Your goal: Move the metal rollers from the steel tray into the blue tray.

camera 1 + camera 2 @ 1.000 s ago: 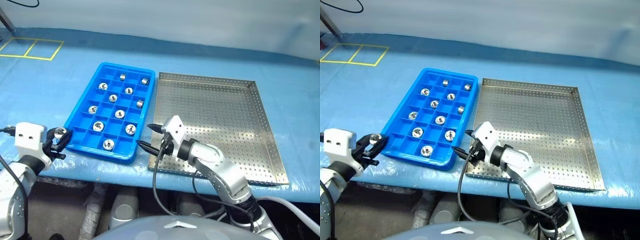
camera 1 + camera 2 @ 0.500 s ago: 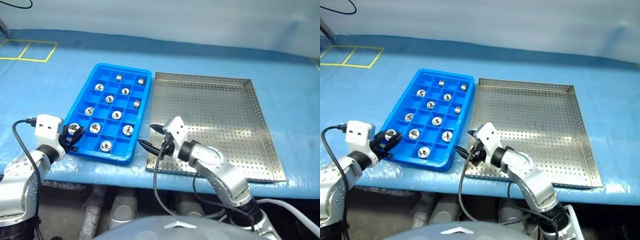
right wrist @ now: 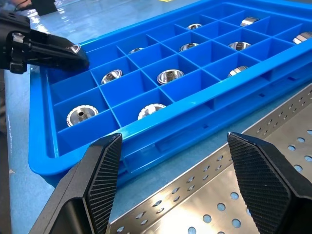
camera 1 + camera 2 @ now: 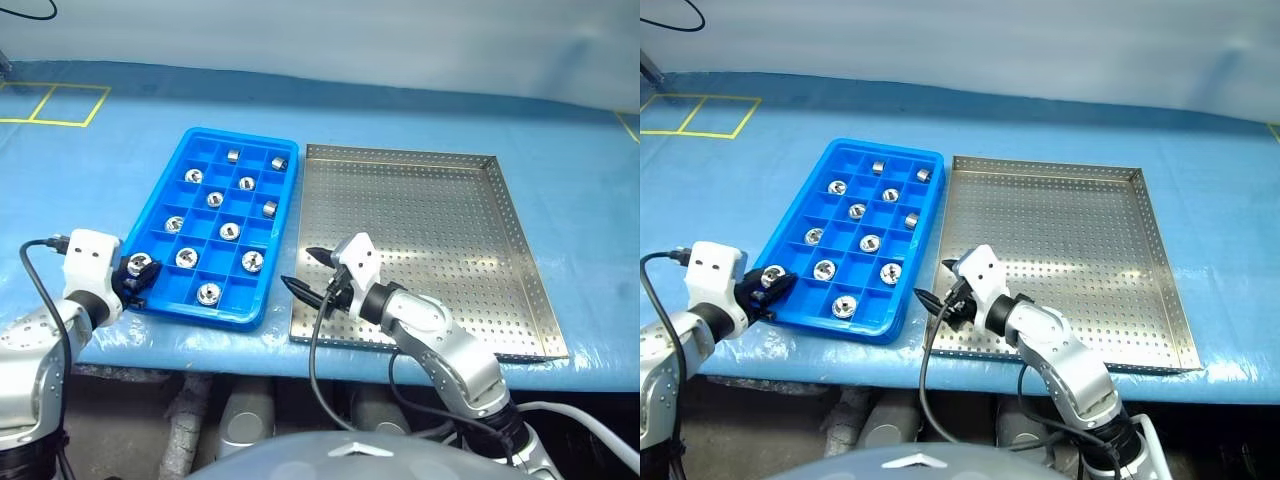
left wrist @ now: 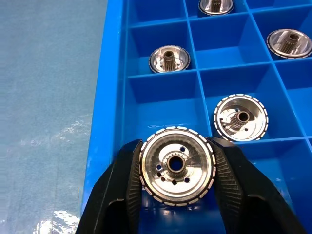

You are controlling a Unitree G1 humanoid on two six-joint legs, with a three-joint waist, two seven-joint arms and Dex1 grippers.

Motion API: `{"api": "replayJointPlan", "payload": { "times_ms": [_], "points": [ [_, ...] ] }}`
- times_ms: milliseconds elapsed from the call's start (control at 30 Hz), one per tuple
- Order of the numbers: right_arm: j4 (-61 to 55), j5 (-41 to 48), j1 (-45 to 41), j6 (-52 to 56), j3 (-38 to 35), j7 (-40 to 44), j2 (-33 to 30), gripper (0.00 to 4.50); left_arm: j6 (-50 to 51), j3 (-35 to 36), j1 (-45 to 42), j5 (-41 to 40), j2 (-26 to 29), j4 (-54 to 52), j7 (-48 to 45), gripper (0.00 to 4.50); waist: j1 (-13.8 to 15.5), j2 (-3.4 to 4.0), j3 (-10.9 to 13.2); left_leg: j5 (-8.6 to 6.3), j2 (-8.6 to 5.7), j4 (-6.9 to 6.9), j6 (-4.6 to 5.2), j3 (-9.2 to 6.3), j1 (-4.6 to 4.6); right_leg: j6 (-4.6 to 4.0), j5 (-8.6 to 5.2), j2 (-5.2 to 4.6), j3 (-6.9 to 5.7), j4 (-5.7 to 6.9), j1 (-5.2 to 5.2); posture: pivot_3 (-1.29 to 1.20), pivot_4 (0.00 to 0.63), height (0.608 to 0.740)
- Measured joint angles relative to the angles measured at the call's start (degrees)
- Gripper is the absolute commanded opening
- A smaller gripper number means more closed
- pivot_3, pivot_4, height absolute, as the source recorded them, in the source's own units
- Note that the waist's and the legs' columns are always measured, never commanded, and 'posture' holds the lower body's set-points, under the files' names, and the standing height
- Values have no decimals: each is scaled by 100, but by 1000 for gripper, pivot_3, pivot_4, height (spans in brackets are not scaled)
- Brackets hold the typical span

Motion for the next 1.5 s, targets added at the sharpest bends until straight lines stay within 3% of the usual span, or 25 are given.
{"api": "replayJointPlan", "payload": {
  "times_ms": [733, 767, 967, 1000, 1133, 1300, 1500],
  "points": [
    [1, -12, -4, 9, 2, -30, -14, 3646, 1216, 86, 8, 16, 255, -453, 110, 1760, -34, 0, 0, 0, 0, -1, 0, -1, 0, 0, 0, -1, 0, -1, -1, 214, 150, 740],
    [1, -19, -5, 9, 3, -30, -19, 3646, 1220, 86, 15, 14, 264, -458, 105, 2497, -34, 0, 0, 0, -1, -2, 0, 0, 0, 0, 0, -1, 1, 0, -1, 214, 150, 740],
    [1, -46, -6, 9, 7, -28, -28, 3646, 1203, 100, 50, 4, 270, -539, 72, 4337, -55, 1, 1, 0, 9, -3, -1, 0, 4, -6, 0, 8, 0, 2, -2, 214, 150, 740],
    [1, -48, -6, 10, 7, -28, -29, 3646, 1189, 100, 54, 4, 269, -539, 67, 4468, -57, 1, 0, 0, 11, -4, -1, 1, 4, -6, 0, 10, 0, 2, -3, 214, 150, 740],
    [1, -51, -2, 10, 6, -29, -33, 3646, 954, 185, -45, 7, 133, -526, 74, 4468, -39, 1, 1, 0, 12, -7, -1, 1, 4, -11, -1, 9, -2, 1, -3, 206, 150, 740],
    [1, -52, -1, 14, 11, -31, -34, 3646, 270, 109, -633, -216, -498, -518, 62, 4468, 17, -2, -1, 1, 0, 1, -2, 2, 0, -3, 5, -1, 0, -3, 4, 206, 150, 740],
    [-4, -66, 45, 15, 9, -96, -32, 3646, -934, -883, -865, -361, -1255, -536, -143, 4468, -3, -3, -2, 1, -8, 2, -2, 3, -1, 1, 9, -6, 7, -6, 5, 170, 150, 740]
  ]
}}
